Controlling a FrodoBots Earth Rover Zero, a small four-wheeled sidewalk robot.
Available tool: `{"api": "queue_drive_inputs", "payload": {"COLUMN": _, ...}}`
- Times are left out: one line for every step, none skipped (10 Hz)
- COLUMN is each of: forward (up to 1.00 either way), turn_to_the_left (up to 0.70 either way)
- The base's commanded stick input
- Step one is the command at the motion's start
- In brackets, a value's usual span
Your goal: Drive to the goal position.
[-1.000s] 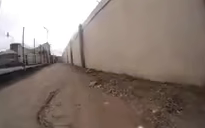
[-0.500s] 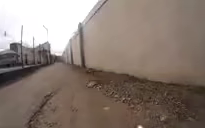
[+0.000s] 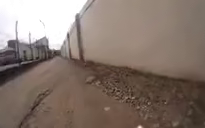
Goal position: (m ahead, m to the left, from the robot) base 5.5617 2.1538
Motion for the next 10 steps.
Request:
{"api": "queue_drive_inputs", "payload": {"forward": 0.30, "turn_to_the_left": 0.00}}
{"api": "queue_drive_inputs", "payload": {"forward": 0.30, "turn_to_the_left": 0.00}}
{"api": "queue_drive_inputs", "payload": {"forward": 0.30, "turn_to_the_left": 0.00}}
{"api": "queue_drive_inputs", "payload": {"forward": 0.30, "turn_to_the_left": 0.00}}
{"api": "queue_drive_inputs", "payload": {"forward": 0.30, "turn_to_the_left": 0.00}}
{"api": "queue_drive_inputs", "payload": {"forward": 0.30, "turn_to_the_left": 0.00}}
{"api": "queue_drive_inputs", "payload": {"forward": 0.30, "turn_to_the_left": 0.00}}
{"api": "queue_drive_inputs", "payload": {"forward": 0.30, "turn_to_the_left": 0.00}}
{"api": "queue_drive_inputs", "payload": {"forward": 0.30, "turn_to_the_left": 0.00}}
{"api": "queue_drive_inputs", "payload": {"forward": 0.30, "turn_to_the_left": 0.00}}
